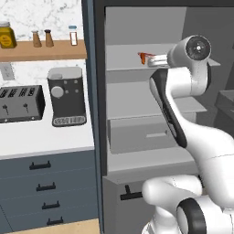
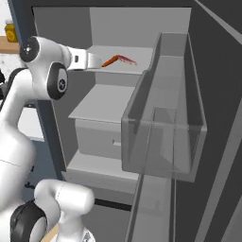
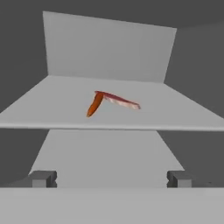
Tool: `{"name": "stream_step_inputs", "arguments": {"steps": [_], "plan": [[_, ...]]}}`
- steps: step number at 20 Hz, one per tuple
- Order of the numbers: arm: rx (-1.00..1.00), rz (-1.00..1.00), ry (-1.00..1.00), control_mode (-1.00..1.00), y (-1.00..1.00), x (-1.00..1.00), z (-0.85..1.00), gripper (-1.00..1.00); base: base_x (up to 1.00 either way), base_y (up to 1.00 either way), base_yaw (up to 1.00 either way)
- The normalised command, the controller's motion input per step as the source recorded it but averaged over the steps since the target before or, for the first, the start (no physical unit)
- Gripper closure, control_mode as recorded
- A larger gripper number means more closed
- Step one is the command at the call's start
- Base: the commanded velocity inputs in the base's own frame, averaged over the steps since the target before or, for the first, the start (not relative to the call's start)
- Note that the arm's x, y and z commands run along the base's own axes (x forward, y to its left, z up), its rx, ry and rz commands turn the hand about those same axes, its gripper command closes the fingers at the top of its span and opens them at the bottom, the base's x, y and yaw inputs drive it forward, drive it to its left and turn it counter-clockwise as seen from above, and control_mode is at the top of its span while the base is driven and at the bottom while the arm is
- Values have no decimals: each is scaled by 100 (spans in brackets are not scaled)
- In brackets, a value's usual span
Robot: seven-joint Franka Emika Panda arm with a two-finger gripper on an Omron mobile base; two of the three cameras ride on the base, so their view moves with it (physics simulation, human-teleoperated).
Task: Place one carrot and one steak in each tupperware on the nearby counter, to pack two identical lunches.
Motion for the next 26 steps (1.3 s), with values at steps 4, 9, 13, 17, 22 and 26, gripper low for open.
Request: {"name": "stream_step_inputs", "arguments": {"steps": [4, 9, 13, 17, 22, 26], "plan": [[7, 0, 1, -100, 0, 78, -12, -100, 0, 0, 0], [7, 2, -1, -100, 0, 41, -27, -100, 0, 0, 0], [22, 1, -9, -100, -2, 38, -23, -100, 0, 0, 0], [25, 0, -4, -100, 0, 50, 0, -100, 0, 0, 0], [23, 0, 4, -100, 0, 49, -1, -100, 0, 0, 0], [14, 0, 30, -100, 0, 55, -8, -100, 0, 0, 0]]}}
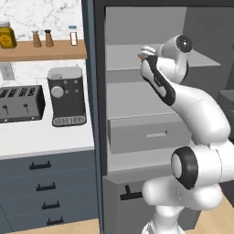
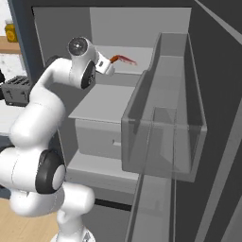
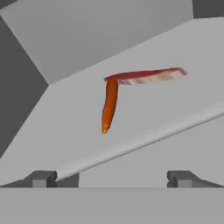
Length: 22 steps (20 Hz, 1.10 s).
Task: Place one carrot and one steak in each tupperware on the nearby counter, to pack two identical lunches.
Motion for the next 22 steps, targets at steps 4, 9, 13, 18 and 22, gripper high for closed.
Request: {"name": "stream_step_inputs", "arguments": {"steps": [4, 9, 13, 18, 22], "plan": [[2, -2, 21, -100, 0, 44, 0, -100, 0, 0, 0], [-6, 0, 11, -100, 3, 45, -6, -100, 0, 0, 0], [-19, 2, -1, -100, 10, 51, -93, -100, 0, 0, 0], [-20, 2, -17, -100, 0, 51, -51, -100, 0, 0, 0], [-6, 0, -16, -100, 0, 52, 0, -100, 0, 0, 0]]}}
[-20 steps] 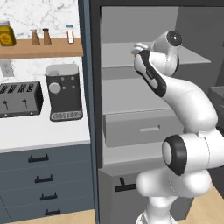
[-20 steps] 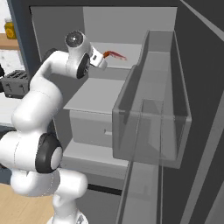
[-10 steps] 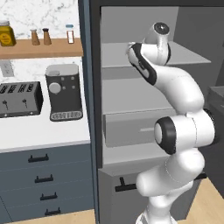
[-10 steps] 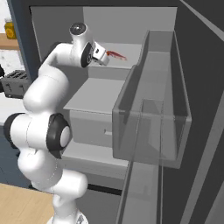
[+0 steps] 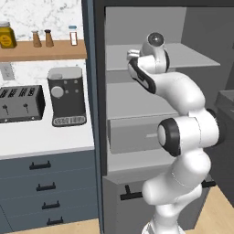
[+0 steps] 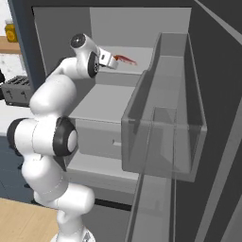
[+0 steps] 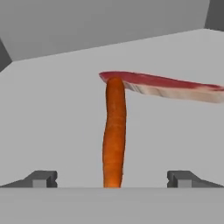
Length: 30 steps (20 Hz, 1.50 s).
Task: Place one carrot and one steak in each tupperware on the nearby counter, to pack two identical lunches.
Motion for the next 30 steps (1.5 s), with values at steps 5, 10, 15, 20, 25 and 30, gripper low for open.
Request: {"name": "stream_step_inputs", "arguments": {"steps": [5, 10, 15, 20, 25, 30], "plan": [[0, 0, -1, -100, -9, 43, -3, -100, 0, 0, 0], [0, 0, 0, -100, -25, 54, -2, -100, 0, 0, 0], [0, 0, 1, -100, -10, 42, -36, -100, 0, 0, 0], [0, 0, 0, -100, 0, 8, -4, -100, 0, 0, 0], [1, 0, 0, -100, 0, 0, -5, -100, 0, 0, 0], [4, 0, 0, -100, -8, 6, -57, -100, 0, 0, 0]]}}
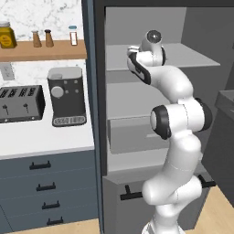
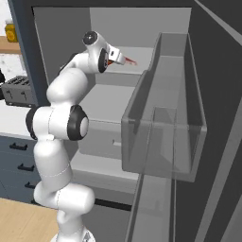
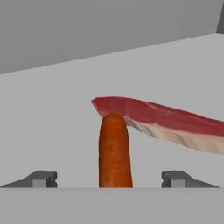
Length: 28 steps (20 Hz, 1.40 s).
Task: Place one carrot and one steak in each tupperware on the nearby counter, to pack two identical lunches.
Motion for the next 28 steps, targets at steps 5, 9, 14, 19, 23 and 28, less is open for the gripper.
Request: {"name": "stream_step_inputs", "arguments": {"steps": [5, 9, 14, 19, 23, 28], "plan": [[0, 0, 0, -100, -2, 9, -10, -100, 0, 0, 0], [0, 0, 0, -100, -3, 31, -21, -100, 0, 0, 0], [0, 0, 0, -100, -1, 25, -21, -100, 0, 0, 0], [14, 0, 0, -100, 17, 9, -54, 100, 0, 0, 0], [14, 0, 0, -100, 7, 9, -43, 100, 0, 0, 0], [-2, 0, 3, -100, 21, -8, -44, 100, 0, 0, 0]]}}
